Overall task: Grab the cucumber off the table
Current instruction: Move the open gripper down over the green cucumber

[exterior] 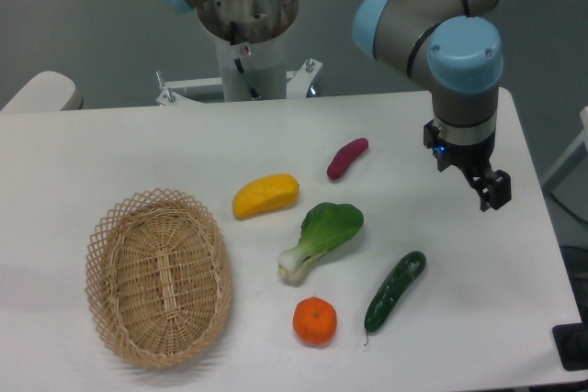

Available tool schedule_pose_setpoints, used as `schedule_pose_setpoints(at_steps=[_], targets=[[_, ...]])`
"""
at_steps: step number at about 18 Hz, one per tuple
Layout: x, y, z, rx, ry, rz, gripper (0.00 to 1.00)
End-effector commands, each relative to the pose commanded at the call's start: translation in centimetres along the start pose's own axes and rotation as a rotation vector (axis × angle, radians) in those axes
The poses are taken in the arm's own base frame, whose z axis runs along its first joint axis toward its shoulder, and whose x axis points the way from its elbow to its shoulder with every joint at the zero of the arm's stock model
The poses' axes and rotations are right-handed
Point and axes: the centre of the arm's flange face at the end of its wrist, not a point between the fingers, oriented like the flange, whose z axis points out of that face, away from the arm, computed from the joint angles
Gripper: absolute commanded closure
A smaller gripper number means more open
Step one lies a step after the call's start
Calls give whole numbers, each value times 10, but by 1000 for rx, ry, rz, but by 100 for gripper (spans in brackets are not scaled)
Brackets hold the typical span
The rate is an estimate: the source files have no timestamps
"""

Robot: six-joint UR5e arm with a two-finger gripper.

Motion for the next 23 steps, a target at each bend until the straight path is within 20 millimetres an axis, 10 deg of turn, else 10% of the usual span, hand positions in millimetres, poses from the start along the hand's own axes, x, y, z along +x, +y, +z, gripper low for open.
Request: schedule_pose_setpoints(at_steps=[11, 23], targets=[[0, -4, 2, 8, 3, -53, 0], [1, -95, 67, 76, 86, -350, 0]])
